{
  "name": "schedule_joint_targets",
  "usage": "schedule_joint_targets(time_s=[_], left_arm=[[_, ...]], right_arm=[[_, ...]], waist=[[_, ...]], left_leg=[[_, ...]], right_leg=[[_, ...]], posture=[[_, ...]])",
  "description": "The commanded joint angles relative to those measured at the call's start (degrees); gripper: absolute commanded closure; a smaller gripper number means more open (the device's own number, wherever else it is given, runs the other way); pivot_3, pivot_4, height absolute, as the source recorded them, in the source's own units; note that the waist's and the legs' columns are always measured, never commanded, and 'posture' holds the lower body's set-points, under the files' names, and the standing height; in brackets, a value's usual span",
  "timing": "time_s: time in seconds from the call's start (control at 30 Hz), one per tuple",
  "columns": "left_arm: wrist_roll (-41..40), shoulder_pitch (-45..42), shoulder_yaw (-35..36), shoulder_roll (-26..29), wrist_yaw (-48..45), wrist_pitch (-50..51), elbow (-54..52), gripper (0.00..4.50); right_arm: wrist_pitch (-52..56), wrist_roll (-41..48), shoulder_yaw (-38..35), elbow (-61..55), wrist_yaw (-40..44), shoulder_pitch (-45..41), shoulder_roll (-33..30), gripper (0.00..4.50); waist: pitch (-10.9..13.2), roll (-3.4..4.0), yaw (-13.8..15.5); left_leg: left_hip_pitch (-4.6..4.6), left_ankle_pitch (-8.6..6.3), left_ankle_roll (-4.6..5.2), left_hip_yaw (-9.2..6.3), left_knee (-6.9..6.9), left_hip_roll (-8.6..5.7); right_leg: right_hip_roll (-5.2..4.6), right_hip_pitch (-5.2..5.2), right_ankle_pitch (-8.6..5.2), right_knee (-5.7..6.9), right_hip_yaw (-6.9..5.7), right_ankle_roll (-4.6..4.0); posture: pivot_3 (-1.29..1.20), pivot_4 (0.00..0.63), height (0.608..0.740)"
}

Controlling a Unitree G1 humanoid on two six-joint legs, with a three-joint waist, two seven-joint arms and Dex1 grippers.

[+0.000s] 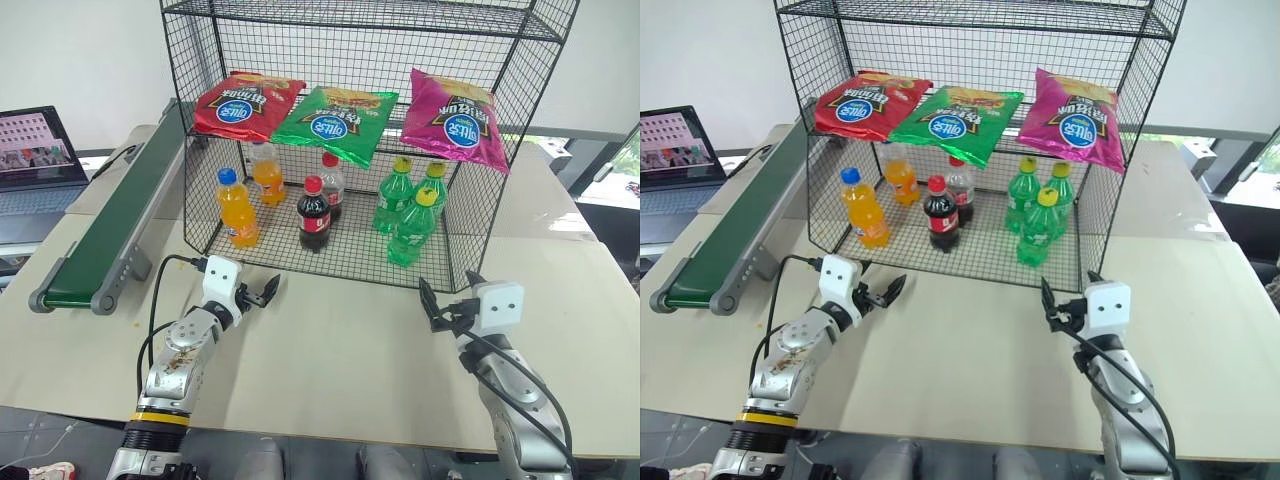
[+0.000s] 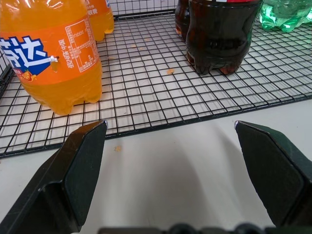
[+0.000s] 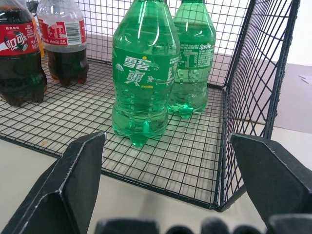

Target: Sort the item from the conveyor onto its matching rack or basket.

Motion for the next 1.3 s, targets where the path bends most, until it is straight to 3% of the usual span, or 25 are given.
schedule_joint_targets(time_s=[0.03,0.67,1.3], left_arm=[[0.85,-1.40,0.57,0.82,-1.24,-0.35,1.00,0.04],[0.71,-2.25,3.27,2.06,-5.49,-2.75,2.71,0.04],[1.58,-4.48,3.85,2.39,-7.92,-3.84,4.66,0.04]], right_arm=[[-1.17,-0.41,-4.54,-0.01,-1.59,-0.28,-0.94,0.00],[-0.29,-2.55,0.19,-1.63,-1.61,-1.68,0.49,0.00],[-0.86,-3.70,0.48,-1.18,-1.60,-2.24,1.23,0.00]], waist=[[0.00,0.00,0.05],[-0.01,0.01,-0.58],[-0.01,0.02,-0.71]], left_leg=[[0.00,0.00,0.00,0.00,0.00,0.00],[0.02,0.00,0.00,0.00,-0.04,0.00],[0.02,0.00,0.01,0.00,-0.06,0.00]], right_leg=[[0.00,0.00,0.00,0.00,0.00,0.00],[0.00,-0.01,0.00,0.02,0.00,0.00],[0.00,-0.03,0.00,0.02,0.00,0.00]], posture=[[0.00,0.150,0.740],[0.00,0.150,0.740],[0.00,0.150,0.740]])
